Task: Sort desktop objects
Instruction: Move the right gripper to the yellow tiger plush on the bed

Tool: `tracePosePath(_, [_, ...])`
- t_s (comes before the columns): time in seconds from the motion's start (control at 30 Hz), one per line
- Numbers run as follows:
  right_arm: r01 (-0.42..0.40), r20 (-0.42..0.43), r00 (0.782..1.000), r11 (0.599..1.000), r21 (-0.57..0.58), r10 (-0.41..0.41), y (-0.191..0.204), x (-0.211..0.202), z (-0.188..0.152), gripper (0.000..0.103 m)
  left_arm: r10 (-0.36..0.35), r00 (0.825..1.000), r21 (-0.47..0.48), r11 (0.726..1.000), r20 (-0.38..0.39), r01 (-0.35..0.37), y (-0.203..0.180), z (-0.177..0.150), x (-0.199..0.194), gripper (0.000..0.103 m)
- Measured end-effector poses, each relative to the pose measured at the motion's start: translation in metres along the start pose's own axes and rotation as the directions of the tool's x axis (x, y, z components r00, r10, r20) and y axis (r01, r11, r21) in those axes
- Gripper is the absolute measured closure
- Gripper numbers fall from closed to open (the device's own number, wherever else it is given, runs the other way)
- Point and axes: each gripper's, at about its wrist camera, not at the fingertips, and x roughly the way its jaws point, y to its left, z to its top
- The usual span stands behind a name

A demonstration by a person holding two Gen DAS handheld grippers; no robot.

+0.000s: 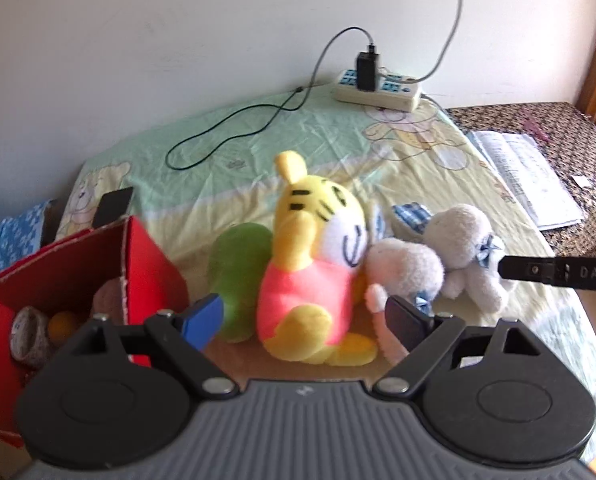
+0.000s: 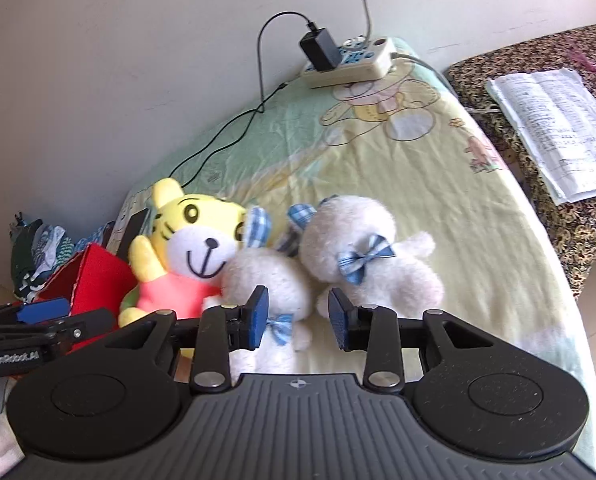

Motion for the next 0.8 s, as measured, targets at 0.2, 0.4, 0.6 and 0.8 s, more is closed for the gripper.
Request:
tracePosePath(0.2, [-0.066,-0.005,0.998,0.998,0.024,0.067,-0.001,0.004,0.011,0.065,0.038,0.999,0.006,0.999,0.002,-0.038,0.002,0.008,0.014,0.014])
tracePosePath(0.4, [-0.196,-0.054,0.979,0.98,-0.032,0.194,0.034,0.036,0.021,0.059,0.072,0.997,0.009,0.997,0.006,-0.072,0.014,0.02,0.047,0.014])
tracePosePath(0.6, [-0.241,-0.09,0.968,0.97,-0.046,0.236,0.051,0.07,0.034,0.059,-0.029,0.998,-0.034,0.999,-0.059,0.027,0.015,0.024,0.082,0.043])
tracePosePath(0.8, [-0.259,-0.092,0.963,0.965,-0.043,0.254,0.054,0.086,0.041,0.059,-0.03,0.998,-0.091,0.996,-0.06,0.024,0.021,0.026,0.084,0.069])
